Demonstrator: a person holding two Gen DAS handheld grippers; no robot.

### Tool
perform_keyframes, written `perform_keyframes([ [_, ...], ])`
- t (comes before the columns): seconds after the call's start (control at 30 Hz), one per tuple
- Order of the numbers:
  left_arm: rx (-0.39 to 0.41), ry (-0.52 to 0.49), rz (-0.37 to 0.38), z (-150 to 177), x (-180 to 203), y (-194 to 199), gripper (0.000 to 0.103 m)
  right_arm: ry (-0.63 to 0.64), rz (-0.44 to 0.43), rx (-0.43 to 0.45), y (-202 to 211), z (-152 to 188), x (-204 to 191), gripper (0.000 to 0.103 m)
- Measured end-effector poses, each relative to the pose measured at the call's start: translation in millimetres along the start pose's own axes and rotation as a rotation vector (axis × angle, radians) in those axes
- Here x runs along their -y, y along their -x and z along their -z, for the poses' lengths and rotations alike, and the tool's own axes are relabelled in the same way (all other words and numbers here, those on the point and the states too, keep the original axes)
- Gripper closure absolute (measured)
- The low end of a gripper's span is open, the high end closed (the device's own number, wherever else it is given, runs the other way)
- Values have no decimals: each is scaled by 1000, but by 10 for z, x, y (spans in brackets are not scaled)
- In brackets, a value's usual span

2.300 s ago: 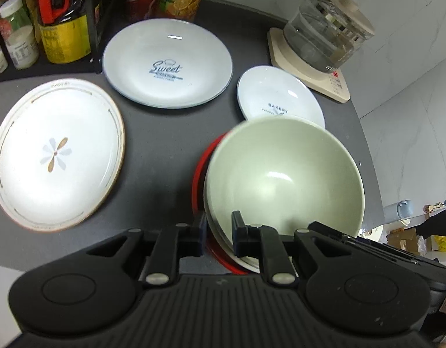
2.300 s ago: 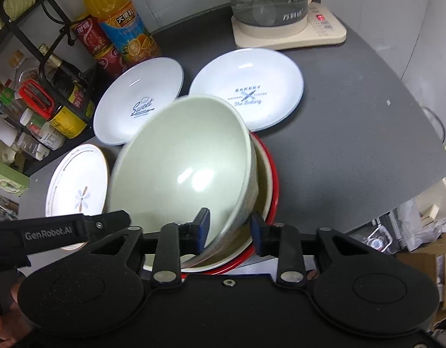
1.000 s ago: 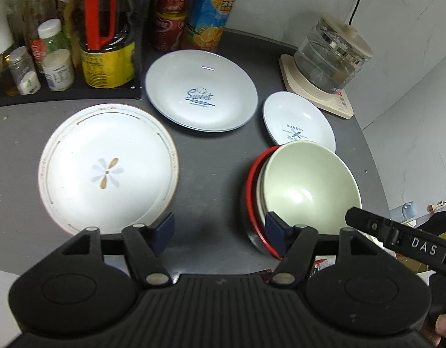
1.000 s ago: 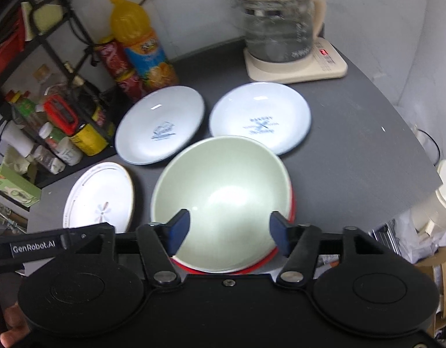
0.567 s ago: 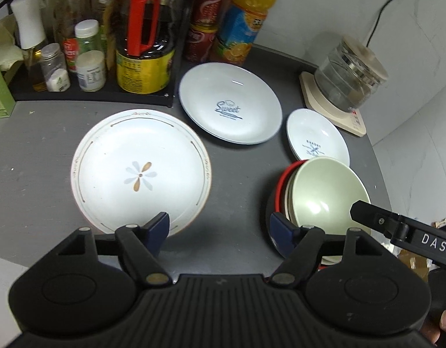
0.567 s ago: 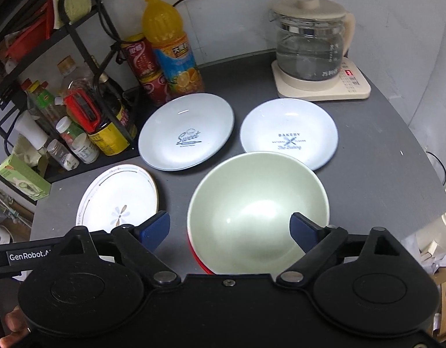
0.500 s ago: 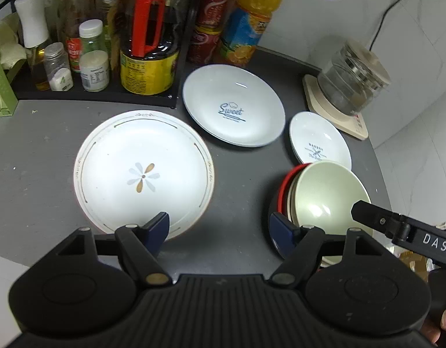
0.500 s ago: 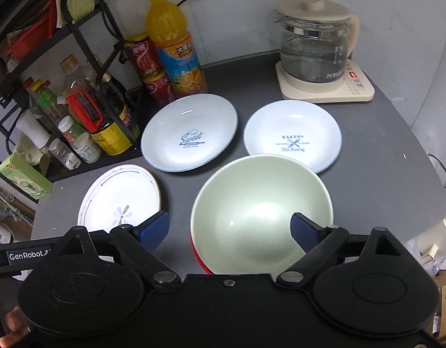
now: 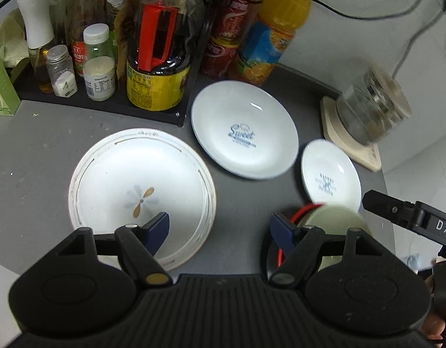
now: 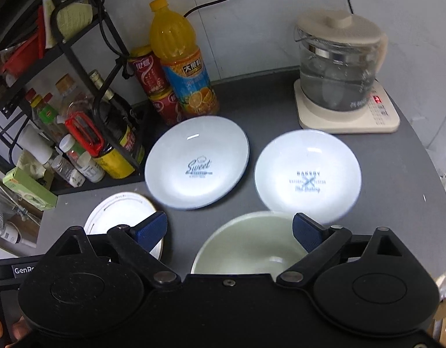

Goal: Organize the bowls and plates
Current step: 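Open both grippers and move them toward the white plates, then close both grippers on the rim of the white 'Sweet' plate and lift it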

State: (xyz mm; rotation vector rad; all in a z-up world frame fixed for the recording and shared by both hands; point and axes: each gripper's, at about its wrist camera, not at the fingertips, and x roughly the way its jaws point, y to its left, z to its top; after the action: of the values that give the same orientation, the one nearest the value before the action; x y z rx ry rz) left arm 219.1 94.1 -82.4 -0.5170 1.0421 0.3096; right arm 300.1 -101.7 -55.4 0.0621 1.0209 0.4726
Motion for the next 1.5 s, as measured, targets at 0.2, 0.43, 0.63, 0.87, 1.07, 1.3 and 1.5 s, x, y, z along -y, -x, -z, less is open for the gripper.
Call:
perform_keyframes([
  [0.2,16,99,-22,-225,23,-175,28,62,-49,-20,-218,-338,58,9],
  [0.43,41,201,-33,-430,31,-379,31,100,-107,-71,-516,-726,163,23],
  [0.63,53,289,-34,-552,-17,-566,43,134,-138,-133,-849,-960,194,39],
  [0.87,67,386,-12,-625,-132,-832,58,172,-157,-199,-1259,-1136,237,57],
  [1.07,71,452,-14,-632,-222,-1048,73,201,-156,-248,-1607,-1186,272,67],
  [1.3,69,476,-38,-680,-236,-1255,77,253,-214,-226,-1930,-1195,346,77],
  [1.5,47,487,-66,-706,-264,-1471,81,251,-206,-254,-2110,-1178,403,81],
])
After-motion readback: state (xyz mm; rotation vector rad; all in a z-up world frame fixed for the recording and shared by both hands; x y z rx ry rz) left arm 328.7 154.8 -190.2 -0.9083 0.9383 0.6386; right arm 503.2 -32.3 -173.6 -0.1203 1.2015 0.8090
